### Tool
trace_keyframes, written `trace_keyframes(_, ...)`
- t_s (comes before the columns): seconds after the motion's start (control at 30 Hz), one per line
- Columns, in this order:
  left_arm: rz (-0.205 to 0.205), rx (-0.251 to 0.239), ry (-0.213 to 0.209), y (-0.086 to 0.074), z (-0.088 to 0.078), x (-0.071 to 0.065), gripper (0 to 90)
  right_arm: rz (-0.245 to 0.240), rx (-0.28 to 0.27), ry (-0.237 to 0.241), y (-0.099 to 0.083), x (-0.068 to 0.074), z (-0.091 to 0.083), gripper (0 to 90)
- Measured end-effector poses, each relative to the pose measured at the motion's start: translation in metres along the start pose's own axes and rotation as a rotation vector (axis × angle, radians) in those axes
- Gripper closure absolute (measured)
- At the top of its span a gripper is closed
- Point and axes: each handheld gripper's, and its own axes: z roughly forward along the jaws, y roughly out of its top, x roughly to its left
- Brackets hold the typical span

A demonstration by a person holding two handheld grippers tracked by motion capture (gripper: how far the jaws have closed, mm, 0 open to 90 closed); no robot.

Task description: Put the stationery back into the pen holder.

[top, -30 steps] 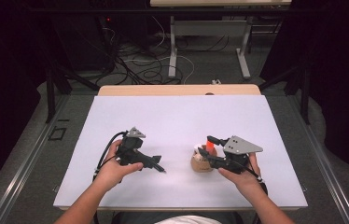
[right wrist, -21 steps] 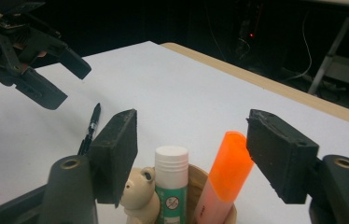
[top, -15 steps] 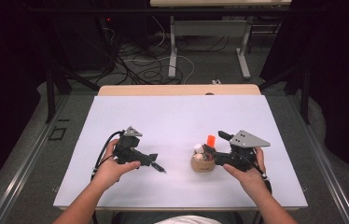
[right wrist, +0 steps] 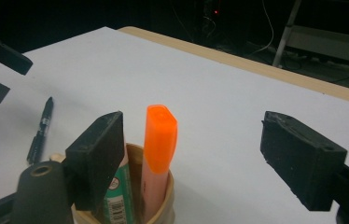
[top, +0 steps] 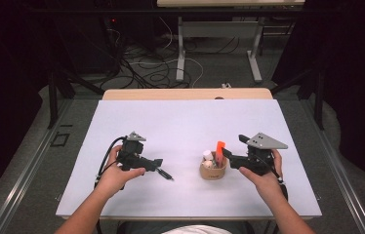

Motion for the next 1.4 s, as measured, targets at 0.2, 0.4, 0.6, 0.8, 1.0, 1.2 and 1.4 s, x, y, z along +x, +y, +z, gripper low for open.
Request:
trace_keyframes(0.2, -0.041, 0.002, 0.004, -0.001, 0.001, 0.003, 8.7, 0.013, 0.001, -0.019, -0.003, -0.005, 0.002, 21.3)
trace_keyframes(0.4, -0.077, -0.003, 0.010, -0.002, 0.001, 0.010, 12.5, 0.020, 0.017, -0.023, -0.004, -0.008, 0.001, 21.3)
trace_keyframes(0.6, -0.120, -0.002, 0.015, -0.004, 0.000, 0.016, 15.9, 0.027, 0.031, -0.029, -0.003, -0.007, 0.001, 21.3)
trace_keyframes(0.8, -0.173, 0.004, 0.023, -0.005, -0.001, 0.024, 17.7, 0.018, 0.046, -0.021, -0.001, -0.005, 0.001, 21.4)
trace_keyframes(1.0, -0.212, 0.018, 0.040, -0.008, 0.000, 0.029, 24.1, -0.003, 0.032, -0.025, 0.001, -0.001, 0.000, 22.1)
trace_keyframes(1.2, -0.252, 0.028, 0.058, -0.012, 0.000, 0.032, 31.6, -0.022, 0.025, -0.017, 0.003, 0.002, -0.001, 22.9)
trace_keyframes(1.4, -0.404, 0.076, 0.062, -0.014, 0.006, 0.032, 37.2, -0.013, 0.018, -0.021, 0.003, 0.002, -0.001, 23.0)
